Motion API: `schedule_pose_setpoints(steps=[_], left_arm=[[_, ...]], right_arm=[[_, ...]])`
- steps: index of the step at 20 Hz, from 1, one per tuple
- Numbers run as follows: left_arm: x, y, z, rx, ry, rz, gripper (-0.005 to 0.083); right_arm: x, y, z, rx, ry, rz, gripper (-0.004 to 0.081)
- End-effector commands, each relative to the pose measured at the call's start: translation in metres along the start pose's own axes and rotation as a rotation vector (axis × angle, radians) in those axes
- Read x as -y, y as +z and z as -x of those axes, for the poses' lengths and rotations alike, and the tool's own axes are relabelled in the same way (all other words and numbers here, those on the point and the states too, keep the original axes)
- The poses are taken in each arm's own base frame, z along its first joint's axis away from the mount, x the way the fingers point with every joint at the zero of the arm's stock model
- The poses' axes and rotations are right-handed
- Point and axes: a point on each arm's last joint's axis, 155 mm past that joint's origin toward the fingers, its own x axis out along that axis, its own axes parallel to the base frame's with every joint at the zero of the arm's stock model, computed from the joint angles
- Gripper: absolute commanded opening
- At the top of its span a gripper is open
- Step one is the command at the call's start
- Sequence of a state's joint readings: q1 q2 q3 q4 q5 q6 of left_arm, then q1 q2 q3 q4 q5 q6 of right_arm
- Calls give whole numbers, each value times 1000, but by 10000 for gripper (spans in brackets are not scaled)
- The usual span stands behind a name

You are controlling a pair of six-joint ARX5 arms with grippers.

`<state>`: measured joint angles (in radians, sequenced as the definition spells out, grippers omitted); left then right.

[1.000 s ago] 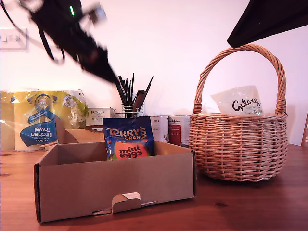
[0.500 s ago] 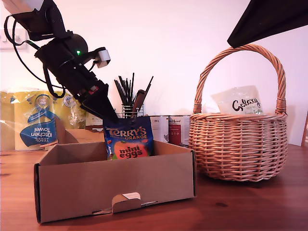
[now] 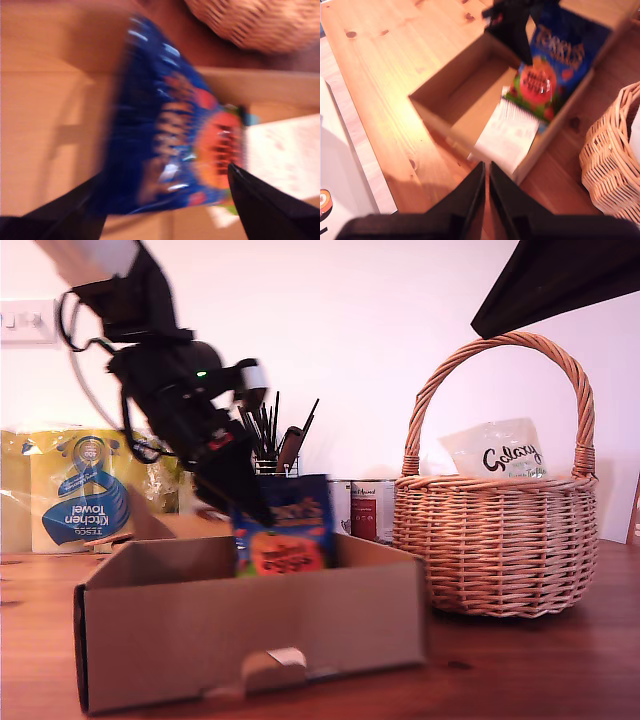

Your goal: Move the bags of Easter eggs from the cardboard box on the left into the woven basket on the right side.

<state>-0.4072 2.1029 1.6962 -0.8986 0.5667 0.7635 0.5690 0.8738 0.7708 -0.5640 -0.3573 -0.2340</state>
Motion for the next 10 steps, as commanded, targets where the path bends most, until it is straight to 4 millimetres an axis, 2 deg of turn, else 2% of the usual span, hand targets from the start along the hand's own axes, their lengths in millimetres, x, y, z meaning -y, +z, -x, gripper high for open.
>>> schedule_pose_setpoints(steps=[1,4,10], left_arm=[[16,-16,-19,-70,-59,20,636],[29,-14,-22,-97,-74,4,616],[37,-10,-9,-104,-76,7,420]], right_arm=[[1,4,1,11,-1,6,-12],[1,4,1,12,-1,6,-12],[1,4,1,12,-1,6,-12]])
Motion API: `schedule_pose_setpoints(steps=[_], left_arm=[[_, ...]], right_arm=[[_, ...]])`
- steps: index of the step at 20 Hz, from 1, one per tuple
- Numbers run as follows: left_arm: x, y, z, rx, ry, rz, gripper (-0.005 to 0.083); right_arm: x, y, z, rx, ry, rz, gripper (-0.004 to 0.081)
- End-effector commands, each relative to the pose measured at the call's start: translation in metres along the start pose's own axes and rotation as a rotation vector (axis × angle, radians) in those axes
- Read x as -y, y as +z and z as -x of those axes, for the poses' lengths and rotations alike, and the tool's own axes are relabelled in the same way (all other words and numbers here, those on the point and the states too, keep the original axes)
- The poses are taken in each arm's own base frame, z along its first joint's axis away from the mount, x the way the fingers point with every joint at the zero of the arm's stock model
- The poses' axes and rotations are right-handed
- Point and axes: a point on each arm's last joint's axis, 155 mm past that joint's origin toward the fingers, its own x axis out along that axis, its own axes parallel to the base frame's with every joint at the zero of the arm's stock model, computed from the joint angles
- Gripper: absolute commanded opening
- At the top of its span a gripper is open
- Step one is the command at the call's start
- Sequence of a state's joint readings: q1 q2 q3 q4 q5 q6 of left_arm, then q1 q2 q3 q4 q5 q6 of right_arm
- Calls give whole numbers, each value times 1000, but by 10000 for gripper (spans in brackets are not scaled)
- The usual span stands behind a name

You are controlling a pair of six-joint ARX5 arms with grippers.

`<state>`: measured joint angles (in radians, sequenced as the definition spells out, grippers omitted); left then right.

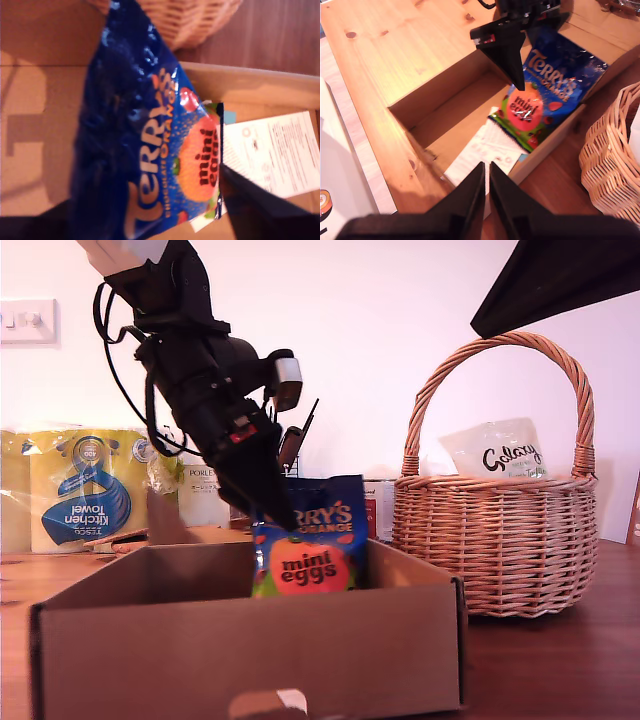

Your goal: Move the bags of Easter eggs from the cardboard box on the left into the woven basket on the right side.

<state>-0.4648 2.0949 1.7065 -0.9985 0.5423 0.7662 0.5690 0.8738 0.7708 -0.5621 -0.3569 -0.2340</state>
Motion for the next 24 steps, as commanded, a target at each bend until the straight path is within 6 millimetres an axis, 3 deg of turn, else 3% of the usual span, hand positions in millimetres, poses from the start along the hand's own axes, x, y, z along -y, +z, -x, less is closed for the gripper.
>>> schedule_pose_setpoints(steps=[1,6,9,16,24], left_arm=[[7,-6,0,-23,-15,18,408],[19,5,24,6,6,31,407],[30,3,26,-13,-15,71,407],[58,3,9,-95,-46,43,406],[54,-15,-14,-182,-6,42,406]], right_arm=[[0,3,1,10,0,5,-12],[1,4,1,12,-1,6,-12],[1,4,1,13,-1,6,-12],[0,4,1,12,0,5,-12],[-1,4,1,11,8,4,-12]])
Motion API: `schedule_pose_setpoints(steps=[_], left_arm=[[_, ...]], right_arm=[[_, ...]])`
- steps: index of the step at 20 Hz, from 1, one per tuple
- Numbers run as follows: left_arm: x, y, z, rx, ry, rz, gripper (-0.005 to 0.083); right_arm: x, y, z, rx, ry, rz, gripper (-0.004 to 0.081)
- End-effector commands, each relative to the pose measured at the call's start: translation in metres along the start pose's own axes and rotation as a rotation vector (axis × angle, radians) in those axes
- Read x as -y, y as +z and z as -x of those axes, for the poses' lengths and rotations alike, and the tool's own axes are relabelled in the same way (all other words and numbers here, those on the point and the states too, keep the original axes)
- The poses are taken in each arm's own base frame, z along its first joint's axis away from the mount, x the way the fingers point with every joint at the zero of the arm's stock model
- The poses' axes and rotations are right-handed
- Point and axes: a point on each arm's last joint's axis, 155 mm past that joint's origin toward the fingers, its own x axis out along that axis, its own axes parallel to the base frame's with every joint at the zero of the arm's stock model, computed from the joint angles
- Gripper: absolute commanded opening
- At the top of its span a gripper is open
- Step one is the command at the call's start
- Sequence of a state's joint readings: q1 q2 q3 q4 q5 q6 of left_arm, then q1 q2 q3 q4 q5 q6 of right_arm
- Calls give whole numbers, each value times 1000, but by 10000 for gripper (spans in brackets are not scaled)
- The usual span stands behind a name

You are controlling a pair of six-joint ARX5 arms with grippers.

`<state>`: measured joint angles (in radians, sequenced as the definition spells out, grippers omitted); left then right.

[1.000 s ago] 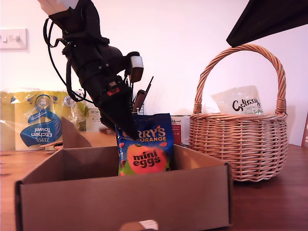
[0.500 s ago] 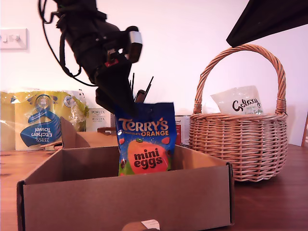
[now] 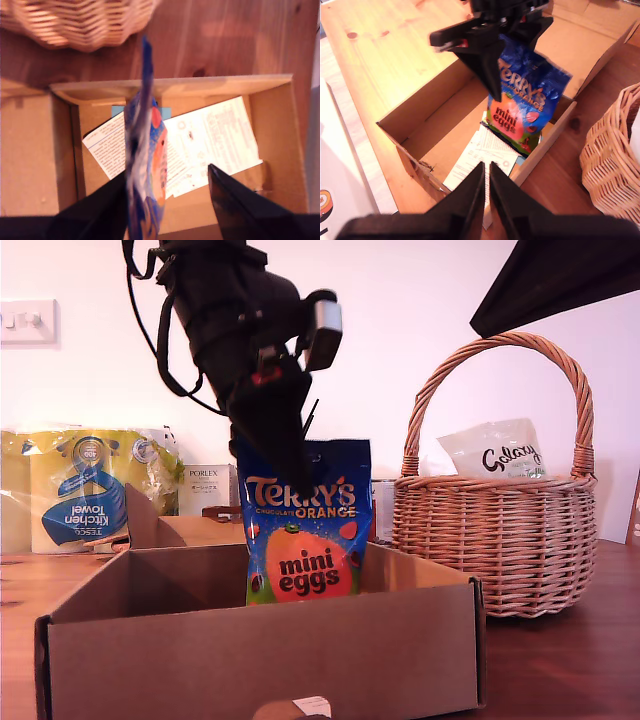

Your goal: Move the bags of Easter eggs from the cardboard box on the left into the woven basket on the right side.

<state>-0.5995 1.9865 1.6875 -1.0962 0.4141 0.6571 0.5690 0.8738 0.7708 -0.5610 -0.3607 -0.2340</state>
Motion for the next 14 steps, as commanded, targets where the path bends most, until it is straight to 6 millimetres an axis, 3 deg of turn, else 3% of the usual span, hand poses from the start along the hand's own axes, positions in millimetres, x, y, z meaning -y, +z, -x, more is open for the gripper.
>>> schedule_pose_setpoints(steps=[1,4,9,14], left_arm=[[0,-25,-31,-69,-47,45,406],[0,-32,-43,-86,-37,39,406],[-5,-24,-49,-55,-6,46,383],[-4,-20,-50,-48,-2,44,15]], right_arm=[[0,3,1,9,4,4,-12],[-1,3,1,9,4,4,-12],[0,3,1,9,4,4,-12],[0,3,1,9,4,4,-12]])
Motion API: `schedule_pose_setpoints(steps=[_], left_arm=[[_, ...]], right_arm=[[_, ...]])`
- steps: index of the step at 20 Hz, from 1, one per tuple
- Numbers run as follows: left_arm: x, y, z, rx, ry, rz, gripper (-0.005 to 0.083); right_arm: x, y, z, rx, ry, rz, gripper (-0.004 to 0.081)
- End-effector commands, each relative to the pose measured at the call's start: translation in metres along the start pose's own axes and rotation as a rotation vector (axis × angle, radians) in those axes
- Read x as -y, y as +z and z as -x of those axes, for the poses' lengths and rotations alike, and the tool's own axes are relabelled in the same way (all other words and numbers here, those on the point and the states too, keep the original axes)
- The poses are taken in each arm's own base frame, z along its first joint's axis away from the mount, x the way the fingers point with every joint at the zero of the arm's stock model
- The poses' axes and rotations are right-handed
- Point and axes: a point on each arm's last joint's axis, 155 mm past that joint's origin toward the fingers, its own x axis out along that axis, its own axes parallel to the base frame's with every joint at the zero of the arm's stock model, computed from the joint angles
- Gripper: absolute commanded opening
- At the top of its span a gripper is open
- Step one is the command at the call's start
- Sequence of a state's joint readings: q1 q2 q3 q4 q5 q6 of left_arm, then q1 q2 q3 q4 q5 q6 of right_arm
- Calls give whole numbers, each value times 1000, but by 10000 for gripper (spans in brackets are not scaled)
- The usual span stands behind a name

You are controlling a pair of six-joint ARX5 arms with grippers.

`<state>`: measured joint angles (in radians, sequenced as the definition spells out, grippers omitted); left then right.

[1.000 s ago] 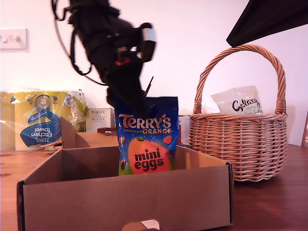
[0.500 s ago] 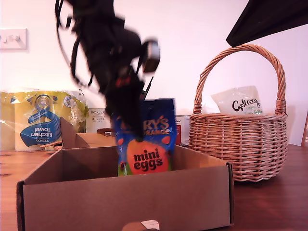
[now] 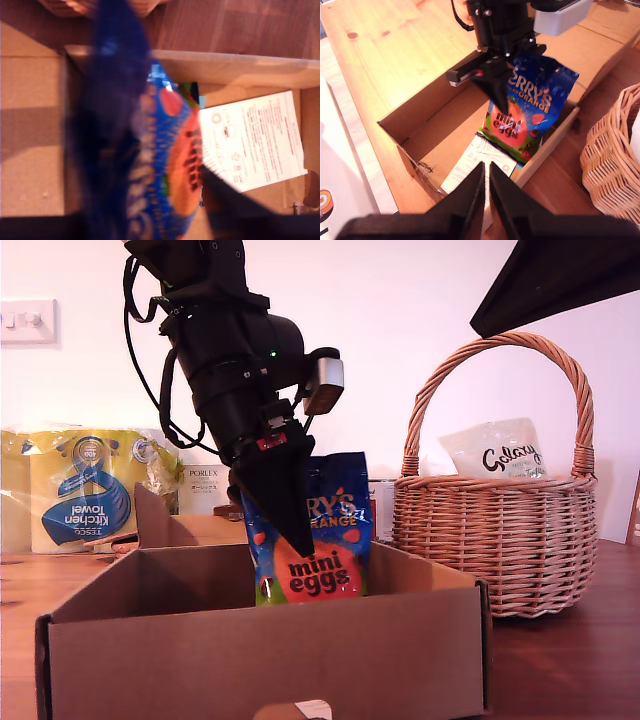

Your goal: Move the bags of Easter eggs from the cardboard box on the left into the woven basket on the right side.

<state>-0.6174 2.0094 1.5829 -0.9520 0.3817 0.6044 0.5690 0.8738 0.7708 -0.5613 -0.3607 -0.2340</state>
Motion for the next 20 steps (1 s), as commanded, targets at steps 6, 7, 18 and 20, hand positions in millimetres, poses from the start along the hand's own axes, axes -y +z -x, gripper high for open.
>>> schedule_pose_setpoints(steps=[6,7,18,20], left_arm=[[7,-15,-9,-51,-29,21,-24],[8,-14,-4,-47,-28,14,-24],[40,49,102,299,5,-103,-24],[42,68,117,388,24,-142,-24]], right_arm=[[0,3,1,10,4,4,-12],[0,3,1,9,4,4,-12],[-6,-1,14,7,-1,2,-12],[-10,-2,28,14,-8,2,-12]])
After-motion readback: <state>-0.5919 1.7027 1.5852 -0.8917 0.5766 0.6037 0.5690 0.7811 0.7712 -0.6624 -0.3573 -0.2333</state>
